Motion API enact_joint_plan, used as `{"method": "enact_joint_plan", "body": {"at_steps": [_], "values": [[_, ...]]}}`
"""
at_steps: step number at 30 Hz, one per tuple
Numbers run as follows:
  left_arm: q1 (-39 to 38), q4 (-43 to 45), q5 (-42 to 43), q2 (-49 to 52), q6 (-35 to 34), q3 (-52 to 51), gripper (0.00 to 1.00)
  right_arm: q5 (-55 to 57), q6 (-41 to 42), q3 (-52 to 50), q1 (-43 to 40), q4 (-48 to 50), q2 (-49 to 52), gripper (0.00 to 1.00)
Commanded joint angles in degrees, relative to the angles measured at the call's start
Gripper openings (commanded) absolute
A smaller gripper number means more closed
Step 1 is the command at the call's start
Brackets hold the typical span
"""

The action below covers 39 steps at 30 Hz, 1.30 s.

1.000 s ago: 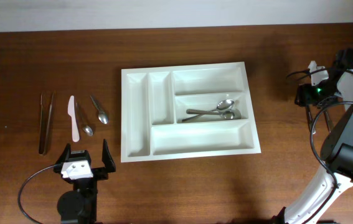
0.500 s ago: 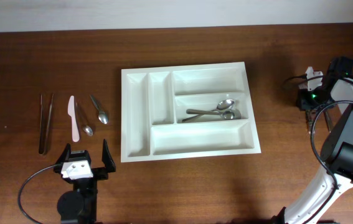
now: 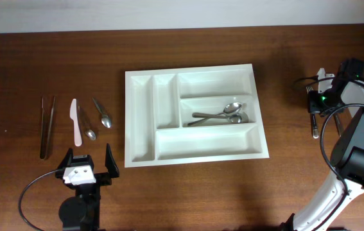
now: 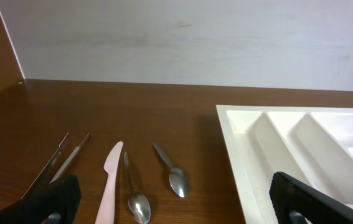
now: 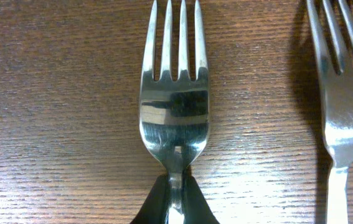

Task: Pack container
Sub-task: 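Move the right gripper to the forks and grasp one fork, then carry the fork to the tray's top compartment and release it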

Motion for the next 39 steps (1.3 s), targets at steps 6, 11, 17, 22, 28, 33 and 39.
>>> {"method": "enact_joint_plan", "body": {"at_steps": [6, 11, 17, 22, 28, 33, 39], "values": [[0.2, 0.1, 0.8, -0.4, 0.9, -0.4, 0.99, 0.3, 1.4, 13.1, 3.4, -8.1, -0.3, 0.04], [0.2, 0.1, 0.8, -0.4, 0.9, -0.4, 0.99, -3.2, -2.4, 25.2, 7.8, -14.8, -0.3, 0.04], [0.2, 0.1, 0.8, -0.4, 0.9, -0.4, 0.99, -10.8, -15.8, 33.7, 15.6, -18.2, -0.3, 0.04], [0.2, 0.1, 0.8, -0.4, 0.9, -0.4, 0.99, -16.7, -34.6, 34.4, 23.3, -20.3, -0.3, 0.04], [0.2, 0.1, 0.8, -0.4, 0.9, -0.4, 0.99, -16.7, -52.8, 34.1, 31.7, -23.6, 0.0, 0.04], [0.2, 0.1, 0.8, -0.4, 0.9, -0.4, 0.99, -16.7, -59.8, 32.5, 34.5, -23.7, 0.3, 0.04], [0.2, 0.1, 0.8, -0.4, 0.9, -0.4, 0.99, -16.7, -58.9, 31.7, 34.9, -23.0, 4.1, 0.04]]}}
